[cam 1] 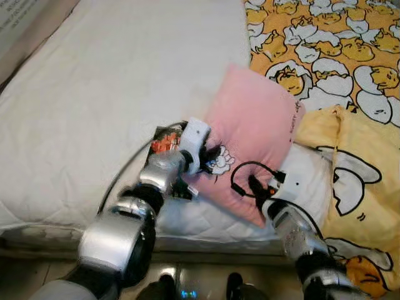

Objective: Clean up the room

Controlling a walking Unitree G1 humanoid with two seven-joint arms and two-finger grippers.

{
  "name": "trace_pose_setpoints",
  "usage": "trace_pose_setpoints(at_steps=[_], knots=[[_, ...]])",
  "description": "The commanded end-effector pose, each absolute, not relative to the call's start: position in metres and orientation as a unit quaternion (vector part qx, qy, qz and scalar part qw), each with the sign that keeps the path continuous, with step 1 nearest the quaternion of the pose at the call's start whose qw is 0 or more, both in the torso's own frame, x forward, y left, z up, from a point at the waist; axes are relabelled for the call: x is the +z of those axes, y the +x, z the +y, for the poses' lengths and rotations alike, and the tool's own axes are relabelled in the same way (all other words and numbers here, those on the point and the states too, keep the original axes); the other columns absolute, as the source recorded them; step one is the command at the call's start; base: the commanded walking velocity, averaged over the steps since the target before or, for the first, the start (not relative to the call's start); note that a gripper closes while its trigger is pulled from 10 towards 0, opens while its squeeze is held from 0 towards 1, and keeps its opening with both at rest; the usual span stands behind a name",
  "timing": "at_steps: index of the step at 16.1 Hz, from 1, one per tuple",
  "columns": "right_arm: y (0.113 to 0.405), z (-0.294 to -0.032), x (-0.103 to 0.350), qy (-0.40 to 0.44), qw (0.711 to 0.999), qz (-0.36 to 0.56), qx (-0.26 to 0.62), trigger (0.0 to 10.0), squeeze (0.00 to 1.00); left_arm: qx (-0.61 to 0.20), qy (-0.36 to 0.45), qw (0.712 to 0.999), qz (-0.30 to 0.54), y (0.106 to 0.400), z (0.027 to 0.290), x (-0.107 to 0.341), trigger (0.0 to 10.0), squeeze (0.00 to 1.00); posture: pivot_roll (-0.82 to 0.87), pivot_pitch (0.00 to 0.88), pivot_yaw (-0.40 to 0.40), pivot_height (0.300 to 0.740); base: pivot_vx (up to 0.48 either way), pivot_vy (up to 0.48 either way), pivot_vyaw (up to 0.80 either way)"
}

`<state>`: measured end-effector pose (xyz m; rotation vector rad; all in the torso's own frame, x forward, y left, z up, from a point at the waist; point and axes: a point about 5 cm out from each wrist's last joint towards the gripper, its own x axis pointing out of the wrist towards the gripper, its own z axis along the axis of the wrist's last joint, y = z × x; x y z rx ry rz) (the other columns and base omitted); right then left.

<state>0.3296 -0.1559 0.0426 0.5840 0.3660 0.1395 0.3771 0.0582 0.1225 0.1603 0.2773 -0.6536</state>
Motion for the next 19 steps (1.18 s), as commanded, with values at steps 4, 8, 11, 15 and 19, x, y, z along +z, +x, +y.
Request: trace_pose_setpoints(at_steps=[4,8,11,15,19], knots=[[0.321,-0.151,0.027,0.248,0.938,0.229,0.082,0.0,0.0,-0.3,0.064,0.941,0.14,0.363,0.054,0.098,0.0,0.0,0.02,0.102,0.018,0.74,0.0,0.0,0.0],[0.321,-0.167,0.023,0.241,0.939,0.243,0.043,0.0,0.0,-0.275,0.071,0.951,0.121,0.367,0.065,0.101,0.0,0.0,0.06,0.0,0.013,0.74,0.0,0.0,0.0],[0.347,-0.175,0.058,0.254,0.952,0.166,0.043,0.0,0.0,-0.279,0.059,0.956,0.062,0.379,0.062,0.131,0.0,0.0,0.08,0.0,0.013,0.74,0.0,0.0,0.0],[0.372,-0.18,0.127,0.174,0.98,0.02,0.09,0.0,0.0,-0.276,0.026,0.96,-0.028,0.391,0.063,0.177,0.0,0.0,0.06,0.0,0.018,0.74,0.0,0.0,0.0],[0.369,-0.19,0.157,0.088,0.992,-0.043,0.076,10.0,0.0,-0.239,0.012,0.968,-0.081,0.396,0.073,0.202,10.0,0.0,0.04,0.0,0.022,0.74,0.0,0.0,0.0]])
